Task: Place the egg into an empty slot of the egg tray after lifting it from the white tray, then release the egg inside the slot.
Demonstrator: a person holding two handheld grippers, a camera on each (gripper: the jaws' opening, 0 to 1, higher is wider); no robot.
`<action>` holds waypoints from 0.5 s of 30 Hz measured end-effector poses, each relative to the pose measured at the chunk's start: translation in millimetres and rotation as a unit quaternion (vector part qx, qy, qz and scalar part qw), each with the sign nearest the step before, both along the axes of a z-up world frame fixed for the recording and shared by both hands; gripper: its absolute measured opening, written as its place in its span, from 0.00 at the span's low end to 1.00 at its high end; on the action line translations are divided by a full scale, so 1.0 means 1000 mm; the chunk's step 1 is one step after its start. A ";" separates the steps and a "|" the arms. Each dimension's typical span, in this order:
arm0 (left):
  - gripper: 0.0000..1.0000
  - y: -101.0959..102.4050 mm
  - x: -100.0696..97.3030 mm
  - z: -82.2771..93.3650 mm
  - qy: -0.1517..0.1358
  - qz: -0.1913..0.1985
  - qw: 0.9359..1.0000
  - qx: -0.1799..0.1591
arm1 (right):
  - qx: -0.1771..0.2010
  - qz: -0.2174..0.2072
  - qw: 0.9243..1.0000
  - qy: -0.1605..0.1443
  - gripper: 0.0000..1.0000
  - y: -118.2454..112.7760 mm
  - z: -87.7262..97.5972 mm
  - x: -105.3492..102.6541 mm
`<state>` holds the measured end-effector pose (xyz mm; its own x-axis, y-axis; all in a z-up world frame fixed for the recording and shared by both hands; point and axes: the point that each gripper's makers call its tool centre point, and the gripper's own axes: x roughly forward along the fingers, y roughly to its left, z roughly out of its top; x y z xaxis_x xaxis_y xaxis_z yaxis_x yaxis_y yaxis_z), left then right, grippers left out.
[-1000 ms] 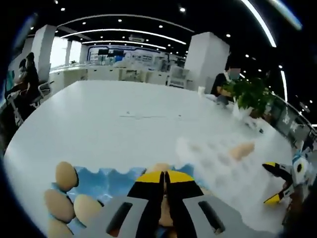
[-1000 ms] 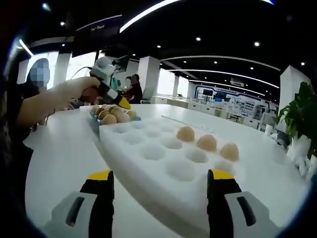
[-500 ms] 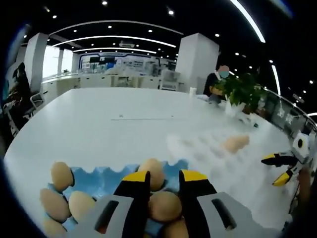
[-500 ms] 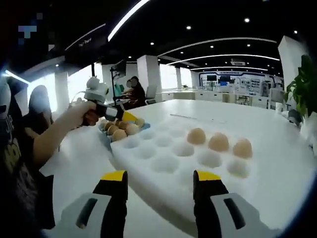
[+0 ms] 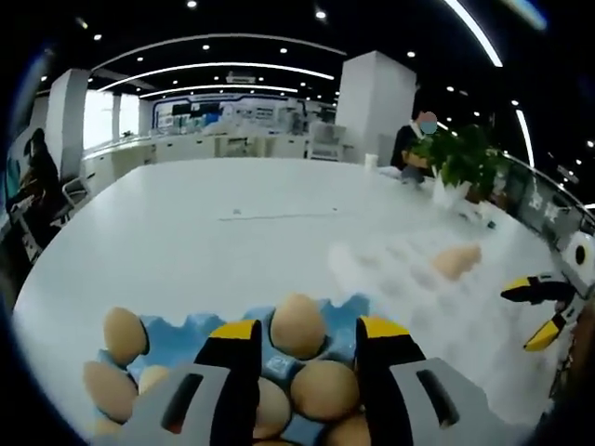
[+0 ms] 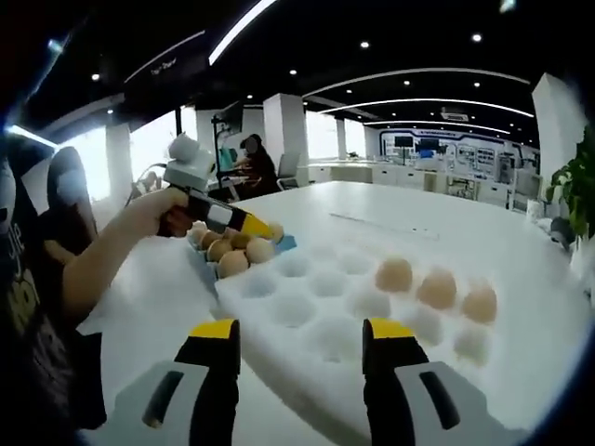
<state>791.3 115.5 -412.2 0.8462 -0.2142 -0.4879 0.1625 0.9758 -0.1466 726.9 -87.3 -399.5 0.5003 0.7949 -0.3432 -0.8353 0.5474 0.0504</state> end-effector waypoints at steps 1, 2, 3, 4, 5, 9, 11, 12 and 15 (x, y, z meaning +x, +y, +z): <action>0.41 0.000 -0.001 0.000 0.004 0.000 1.000 0.008 | -0.001 0.000 1.000 -0.004 0.55 0.001 0.002 0.000; 0.41 -0.001 -0.001 0.000 0.005 -0.001 1.000 0.012 | -0.002 -0.002 1.000 -0.007 0.55 0.001 0.005 0.003; 0.41 -0.001 -0.001 0.000 0.003 -0.003 1.000 0.014 | -0.001 -0.004 1.000 -0.010 0.54 0.001 0.007 0.005; 0.41 -0.002 -0.001 0.000 0.004 -0.005 1.000 0.015 | 0.001 -0.006 1.000 -0.012 0.54 0.001 0.008 0.007; 0.41 -0.001 -0.003 -0.001 0.005 -0.007 1.000 0.015 | 0.005 -0.007 1.000 -0.009 0.54 0.000 0.009 0.011; 0.42 0.002 -0.006 0.003 -0.003 -0.009 1.000 0.002 | -0.004 -0.009 1.000 -0.010 0.53 0.001 0.007 0.018; 0.43 0.000 -0.008 0.006 -0.014 -0.011 1.000 -0.008 | -0.006 -0.010 1.000 -0.013 0.53 0.000 0.010 0.021; 0.43 -0.002 -0.008 0.007 -0.018 -0.014 1.000 -0.011 | -0.005 -0.011 1.000 -0.014 0.53 0.000 0.011 0.022; 0.43 -0.007 -0.011 0.011 -0.025 -0.023 0.999 -0.027 | -0.001 -0.012 1.000 -0.019 0.53 0.001 0.015 0.026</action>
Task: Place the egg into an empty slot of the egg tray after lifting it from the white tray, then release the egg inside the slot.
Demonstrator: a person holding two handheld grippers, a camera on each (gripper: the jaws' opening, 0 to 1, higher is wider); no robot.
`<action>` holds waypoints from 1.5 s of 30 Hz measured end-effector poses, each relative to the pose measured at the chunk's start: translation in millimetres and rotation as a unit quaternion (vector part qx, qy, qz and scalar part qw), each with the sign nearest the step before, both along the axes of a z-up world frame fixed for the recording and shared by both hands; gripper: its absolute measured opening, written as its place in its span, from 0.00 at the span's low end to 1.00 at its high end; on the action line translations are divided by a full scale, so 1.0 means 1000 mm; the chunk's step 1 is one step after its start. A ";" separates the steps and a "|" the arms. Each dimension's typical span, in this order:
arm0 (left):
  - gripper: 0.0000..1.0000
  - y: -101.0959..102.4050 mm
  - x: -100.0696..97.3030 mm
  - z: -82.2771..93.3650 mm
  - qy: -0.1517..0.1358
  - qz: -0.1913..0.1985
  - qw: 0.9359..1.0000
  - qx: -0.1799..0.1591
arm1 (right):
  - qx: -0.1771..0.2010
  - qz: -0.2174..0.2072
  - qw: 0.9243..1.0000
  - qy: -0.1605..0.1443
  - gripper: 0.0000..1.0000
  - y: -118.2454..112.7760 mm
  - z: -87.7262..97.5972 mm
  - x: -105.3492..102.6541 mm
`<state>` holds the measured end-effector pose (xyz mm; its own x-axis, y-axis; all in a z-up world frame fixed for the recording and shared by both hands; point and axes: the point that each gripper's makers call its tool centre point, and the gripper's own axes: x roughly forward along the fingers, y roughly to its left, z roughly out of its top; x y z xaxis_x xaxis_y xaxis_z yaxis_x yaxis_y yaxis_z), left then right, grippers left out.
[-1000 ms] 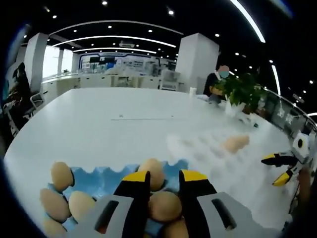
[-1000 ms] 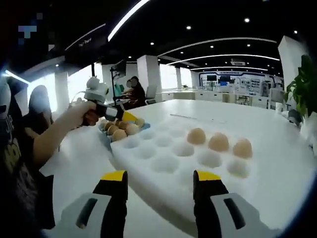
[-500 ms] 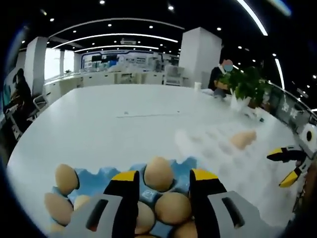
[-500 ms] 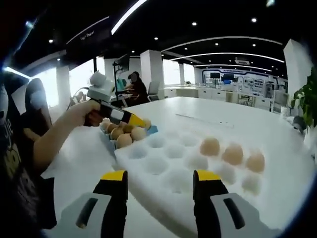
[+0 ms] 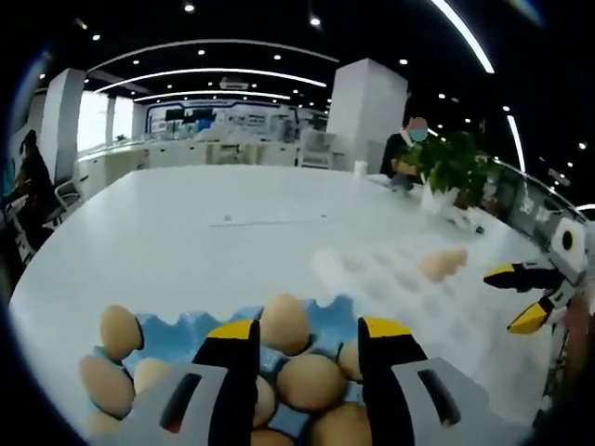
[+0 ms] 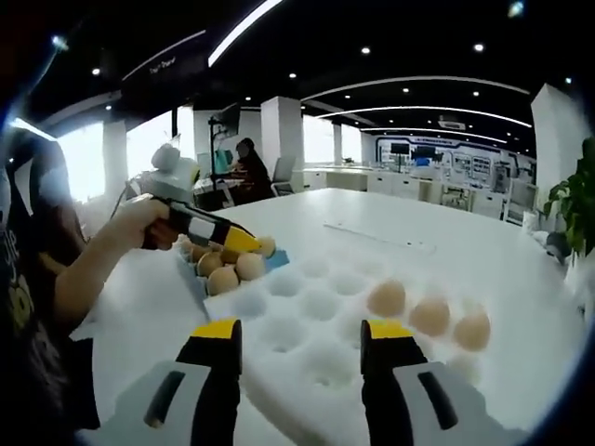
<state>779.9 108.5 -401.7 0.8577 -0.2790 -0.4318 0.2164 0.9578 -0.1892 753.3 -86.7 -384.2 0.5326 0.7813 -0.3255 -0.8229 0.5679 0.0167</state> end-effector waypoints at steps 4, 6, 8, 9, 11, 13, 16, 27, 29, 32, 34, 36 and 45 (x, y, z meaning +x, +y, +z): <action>0.45 -0.008 -0.006 0.005 -0.015 -0.017 1.000 -0.002 | -0.007 -0.005 1.000 -0.009 0.52 -0.001 0.001 0.009; 0.45 -0.014 -0.015 0.005 -0.021 -0.025 0.999 -0.001 | -0.009 -0.005 1.000 -0.012 0.52 -0.001 0.002 0.014; 0.46 -0.019 -0.019 0.006 -0.029 -0.037 0.999 -0.005 | -0.012 -0.008 1.000 -0.020 0.51 -0.001 0.004 0.021; 0.47 -0.022 -0.020 0.010 -0.043 -0.045 0.998 -0.001 | -0.013 -0.009 1.000 -0.022 0.51 -0.001 0.005 0.025; 0.47 -0.024 -0.022 0.012 -0.054 -0.047 0.997 0.004 | -0.016 -0.009 1.000 -0.025 0.51 -0.001 0.005 0.029; 0.47 -0.020 -0.026 0.013 -0.069 -0.037 0.997 0.008 | -0.024 -0.009 0.999 -0.032 0.51 0.000 0.004 0.036; 0.49 -0.020 -0.033 0.011 -0.074 -0.040 0.996 0.008 | -0.033 -0.007 0.999 -0.033 0.50 0.001 0.001 0.038; 0.52 -0.015 -0.047 0.010 -0.086 -0.042 0.995 0.004 | -0.069 0.015 0.996 -0.055 0.49 0.005 -0.003 0.052; 0.52 -0.016 -0.052 0.008 -0.084 -0.044 0.995 0.007 | -0.077 0.020 0.995 -0.057 0.49 0.005 -0.005 0.055; 0.52 -0.015 -0.056 0.009 -0.090 -0.042 0.995 0.004 | -0.084 0.023 0.995 -0.054 0.48 0.003 -0.007 0.061; 0.52 -0.012 -0.058 0.012 -0.093 -0.040 0.995 0.000 | -0.088 0.027 0.994 -0.056 0.47 0.003 -0.007 0.063; 0.52 -0.013 -0.060 0.013 -0.100 -0.039 0.994 -0.001 | -0.092 0.034 0.994 -0.054 0.46 0.002 -0.008 0.067; 0.52 -0.011 -0.062 0.015 -0.110 -0.037 0.993 -0.024 | -0.119 0.047 0.990 -0.055 0.43 -0.001 -0.013 0.080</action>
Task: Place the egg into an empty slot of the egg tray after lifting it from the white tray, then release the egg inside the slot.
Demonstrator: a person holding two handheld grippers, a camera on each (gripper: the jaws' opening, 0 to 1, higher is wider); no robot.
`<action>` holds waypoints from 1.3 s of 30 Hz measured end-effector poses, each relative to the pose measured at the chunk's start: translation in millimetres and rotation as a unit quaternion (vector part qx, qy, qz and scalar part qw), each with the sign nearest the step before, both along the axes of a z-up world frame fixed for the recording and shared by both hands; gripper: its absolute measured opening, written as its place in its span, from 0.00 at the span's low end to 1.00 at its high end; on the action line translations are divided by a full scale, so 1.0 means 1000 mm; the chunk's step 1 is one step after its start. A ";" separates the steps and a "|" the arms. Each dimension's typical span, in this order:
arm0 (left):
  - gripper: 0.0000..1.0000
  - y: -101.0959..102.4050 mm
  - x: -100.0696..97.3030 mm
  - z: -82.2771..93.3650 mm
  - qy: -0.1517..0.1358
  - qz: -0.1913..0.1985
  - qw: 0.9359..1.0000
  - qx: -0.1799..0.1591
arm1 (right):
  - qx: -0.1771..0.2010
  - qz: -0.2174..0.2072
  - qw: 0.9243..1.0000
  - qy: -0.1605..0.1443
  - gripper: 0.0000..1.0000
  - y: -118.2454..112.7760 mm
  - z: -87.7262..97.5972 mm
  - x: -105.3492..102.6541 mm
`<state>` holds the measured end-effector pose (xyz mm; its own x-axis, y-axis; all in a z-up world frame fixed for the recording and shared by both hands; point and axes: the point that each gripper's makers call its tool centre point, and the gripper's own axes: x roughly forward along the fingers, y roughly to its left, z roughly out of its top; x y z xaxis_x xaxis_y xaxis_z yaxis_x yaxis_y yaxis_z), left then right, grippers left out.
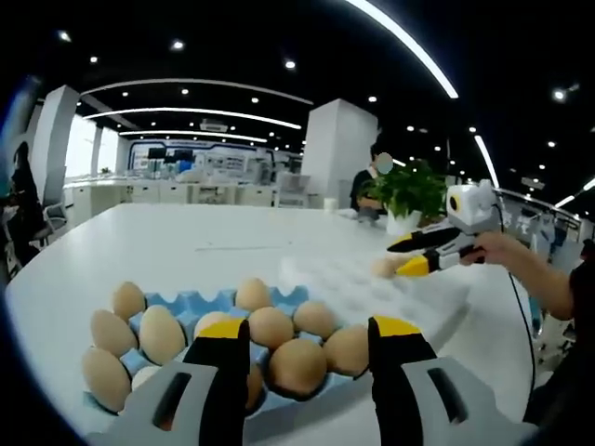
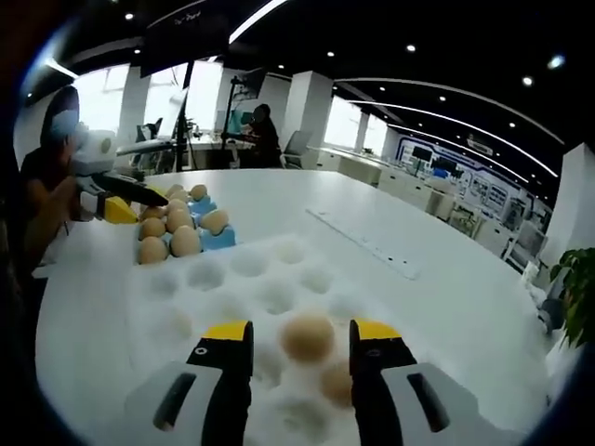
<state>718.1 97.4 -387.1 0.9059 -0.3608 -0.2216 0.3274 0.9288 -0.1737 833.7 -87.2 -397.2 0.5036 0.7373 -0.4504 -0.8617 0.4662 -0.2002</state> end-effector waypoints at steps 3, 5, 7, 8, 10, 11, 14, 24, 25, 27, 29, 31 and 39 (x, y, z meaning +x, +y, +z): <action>0.52 0.000 0.000 0.001 -0.002 -0.002 1.000 -0.001 | -0.011 0.007 1.000 0.004 0.42 0.001 -0.004 0.002; 0.52 0.000 -0.001 0.001 -0.002 -0.003 1.000 -0.003 | -0.024 0.010 1.000 0.009 0.42 0.000 -0.007 0.005; 0.52 -0.001 -0.003 0.001 -0.003 -0.004 1.000 -0.005 | -0.040 0.013 0.999 0.006 0.41 0.000 -0.009 0.007; 0.52 -0.001 -0.003 0.001 -0.004 -0.005 1.000 -0.005 | -0.046 0.019 0.999 0.006 0.41 0.002 -0.009 0.009; 0.52 -0.001 -0.003 0.001 -0.006 -0.005 1.000 -0.006 | -0.052 0.027 0.998 0.007 0.40 0.002 -0.009 0.005; 0.52 -0.001 -0.003 0.002 -0.007 -0.005 1.000 -0.007 | -0.059 0.033 0.998 0.004 0.39 0.002 -0.009 0.008; 0.53 0.000 -0.001 0.002 -0.007 -0.004 1.000 -0.007 | -0.069 0.039 0.997 0.005 0.38 0.003 -0.009 0.013; 0.61 -0.006 0.000 0.004 -0.009 -0.015 1.000 -0.008 | -0.117 0.074 0.990 0.014 0.37 -0.001 -0.016 0.010; 0.61 -0.006 0.000 0.004 -0.010 -0.016 1.000 -0.007 | -0.120 0.076 0.990 0.016 0.37 -0.001 -0.016 0.012; 0.62 -0.007 0.000 0.005 -0.011 -0.018 1.000 -0.007 | -0.124 0.080 0.989 0.017 0.36 -0.002 -0.017 0.010; 0.63 -0.008 0.000 0.005 -0.012 -0.020 1.000 -0.005 | -0.126 0.083 0.988 0.017 0.35 -0.001 -0.016 0.009; 0.63 -0.008 0.000 0.005 -0.012 -0.021 1.000 -0.003 | -0.131 0.087 0.987 0.016 0.34 0.000 -0.017 0.009; 0.65 -0.011 -0.002 0.005 -0.014 -0.029 0.999 -0.001 | -0.149 0.112 0.982 0.033 0.30 0.008 -0.025 0.015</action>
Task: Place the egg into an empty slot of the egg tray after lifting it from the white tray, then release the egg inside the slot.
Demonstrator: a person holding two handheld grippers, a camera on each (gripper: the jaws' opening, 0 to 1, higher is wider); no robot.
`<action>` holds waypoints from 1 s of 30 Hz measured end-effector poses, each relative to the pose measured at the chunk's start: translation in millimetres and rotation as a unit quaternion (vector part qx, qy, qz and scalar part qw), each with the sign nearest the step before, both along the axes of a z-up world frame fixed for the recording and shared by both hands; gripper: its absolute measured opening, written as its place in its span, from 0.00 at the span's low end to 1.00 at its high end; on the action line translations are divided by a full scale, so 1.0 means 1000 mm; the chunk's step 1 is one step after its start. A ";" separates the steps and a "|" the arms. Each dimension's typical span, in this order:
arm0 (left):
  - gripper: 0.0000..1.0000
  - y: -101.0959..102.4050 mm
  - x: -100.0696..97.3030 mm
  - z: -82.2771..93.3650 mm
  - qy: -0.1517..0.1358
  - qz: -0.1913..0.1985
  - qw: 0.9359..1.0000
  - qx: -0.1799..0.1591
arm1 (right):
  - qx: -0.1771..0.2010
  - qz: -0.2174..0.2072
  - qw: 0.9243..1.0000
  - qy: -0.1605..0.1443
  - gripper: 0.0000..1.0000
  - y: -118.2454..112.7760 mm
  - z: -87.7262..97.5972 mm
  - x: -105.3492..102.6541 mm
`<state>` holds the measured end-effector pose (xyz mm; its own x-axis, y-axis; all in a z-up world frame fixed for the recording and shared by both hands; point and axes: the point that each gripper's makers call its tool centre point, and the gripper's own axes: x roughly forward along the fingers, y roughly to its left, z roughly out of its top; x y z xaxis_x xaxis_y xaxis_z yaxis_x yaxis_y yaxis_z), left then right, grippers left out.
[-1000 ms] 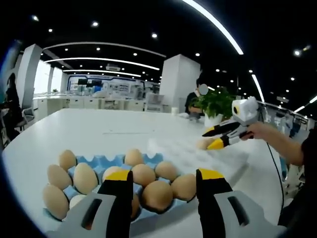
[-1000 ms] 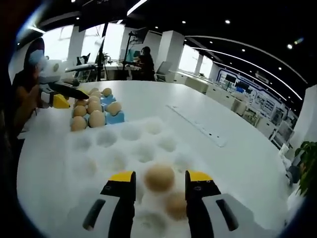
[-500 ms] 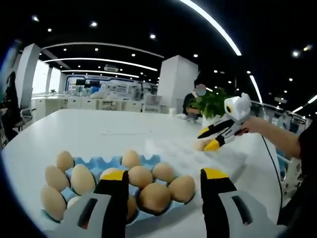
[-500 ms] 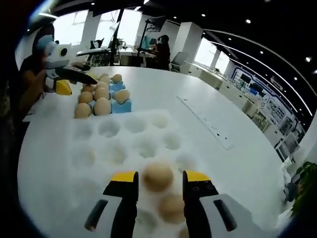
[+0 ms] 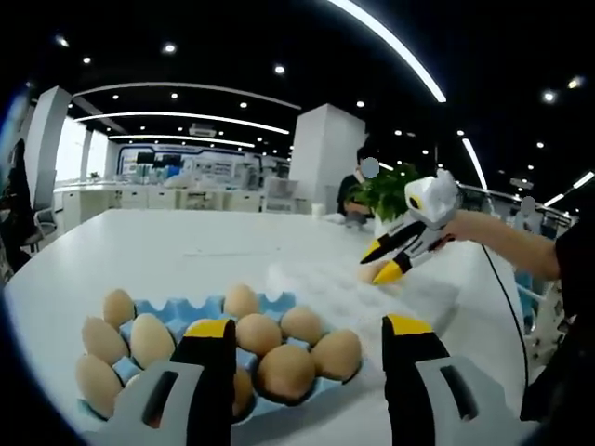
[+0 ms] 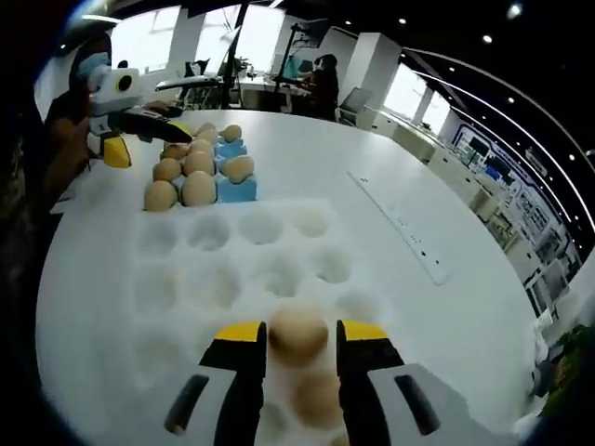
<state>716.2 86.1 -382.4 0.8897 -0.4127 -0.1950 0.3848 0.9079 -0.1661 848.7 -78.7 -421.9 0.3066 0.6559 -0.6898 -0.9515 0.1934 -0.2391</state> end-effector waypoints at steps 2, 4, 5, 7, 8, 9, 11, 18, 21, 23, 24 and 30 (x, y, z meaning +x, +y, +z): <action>0.65 0.000 0.000 0.000 0.000 0.000 1.000 0.000 | -0.001 0.002 1.000 0.009 0.29 -0.001 0.000 -0.001; 0.65 0.001 -0.001 0.001 -0.002 0.000 1.000 -0.002 | -0.003 0.005 1.000 0.019 0.28 -0.001 -0.001 -0.003; 0.65 0.001 -0.001 0.002 -0.003 0.000 1.000 -0.002 | -0.002 0.009 1.000 0.028 0.27 -0.001 -0.002 -0.004; 0.65 0.003 -0.001 0.003 -0.005 0.001 1.000 -0.002 | -0.003 0.007 0.999 0.034 0.27 -0.001 -0.002 -0.002; 0.65 0.003 -0.001 0.003 -0.005 0.002 1.000 -0.003 | -0.004 0.008 0.999 0.036 0.27 -0.001 -0.002 -0.002; 0.65 0.004 -0.002 0.002 -0.005 0.003 1.000 -0.003 | -0.005 0.008 0.999 0.038 0.27 -0.001 -0.002 -0.002; 0.65 0.004 -0.002 0.002 -0.005 0.004 1.000 -0.004 | -0.006 0.003 0.999 0.042 0.27 -0.001 -0.003 -0.004; 0.65 0.004 -0.002 0.002 -0.005 0.004 1.000 -0.006 | 0.006 -0.012 0.998 0.056 0.26 -0.001 -0.002 -0.002; 0.65 0.004 -0.002 0.001 -0.005 0.003 1.000 -0.006 | 0.023 -0.024 0.997 0.066 0.26 -0.001 0.002 -0.001; 0.65 0.003 -0.002 0.001 -0.005 0.002 1.000 -0.006 | 0.036 -0.030 0.996 0.072 0.26 -0.001 0.007 0.002; 0.65 0.003 -0.002 0.001 -0.005 0.001 1.000 -0.007 | 0.043 -0.032 0.996 0.073 0.26 0.001 0.010 0.001; 0.65 0.001 -0.002 0.000 -0.005 0.000 1.000 -0.007 | 0.063 -0.038 0.995 0.072 0.26 0.007 0.023 -0.005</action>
<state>713.8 87.4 -382.5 0.8912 -0.4159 -0.1810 0.3871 0.9054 -0.1745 843.8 -71.9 -399.2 0.2617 0.7184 -0.6445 -0.9559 0.2851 -0.0703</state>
